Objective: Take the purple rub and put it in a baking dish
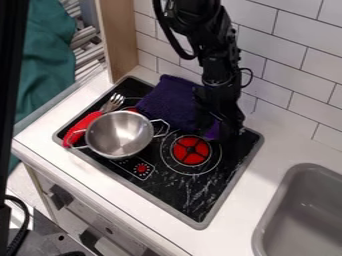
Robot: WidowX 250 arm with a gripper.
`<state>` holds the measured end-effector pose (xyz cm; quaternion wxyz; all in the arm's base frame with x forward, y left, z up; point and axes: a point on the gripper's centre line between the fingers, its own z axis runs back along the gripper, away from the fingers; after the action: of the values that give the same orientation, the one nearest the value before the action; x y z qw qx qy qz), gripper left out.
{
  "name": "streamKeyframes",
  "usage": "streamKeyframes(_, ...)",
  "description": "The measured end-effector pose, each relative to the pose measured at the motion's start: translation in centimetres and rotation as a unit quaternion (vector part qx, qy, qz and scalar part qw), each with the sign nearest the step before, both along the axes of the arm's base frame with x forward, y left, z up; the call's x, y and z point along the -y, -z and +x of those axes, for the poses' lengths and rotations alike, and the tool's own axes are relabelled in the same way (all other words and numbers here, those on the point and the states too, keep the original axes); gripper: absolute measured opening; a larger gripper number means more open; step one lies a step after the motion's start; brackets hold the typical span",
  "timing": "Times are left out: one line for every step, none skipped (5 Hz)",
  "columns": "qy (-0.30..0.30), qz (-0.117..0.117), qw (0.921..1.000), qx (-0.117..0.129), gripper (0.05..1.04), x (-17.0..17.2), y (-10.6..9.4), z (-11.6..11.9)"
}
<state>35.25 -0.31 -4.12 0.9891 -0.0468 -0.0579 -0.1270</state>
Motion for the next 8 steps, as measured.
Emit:
streamKeyframes(0.006, 0.000, 1.0000, 0.002, 0.509, 0.0, -0.2, -0.6)
streamKeyframes(0.012, -0.002, 0.9998, 0.015, 0.509, 0.2, -1.5, -1.4)
streamKeyframes(0.032, 0.001, 0.9971, 0.069, 0.509, 0.3, -4.9, -2.2)
streamKeyframes(0.021, 0.020, 0.9933, 0.112, 0.509, -1.3, -8.2, -4.1)
streamKeyframes(-0.050, 0.017, 0.9918, 0.116, 0.509, -6.2, -8.5, -6.2)
streamKeyframes(-0.094, 0.008, 0.9897, 0.108, 0.509, -10.0, -8.3, -7.6)
streamKeyframes(-0.120, -0.006, 0.9887, 0.090, 0.509, -12.5, -6.6, -8.8)
streamKeyframes(-0.117, -0.016, 0.9907, 0.067, 0.509, -13.0, -5.4, -8.7)
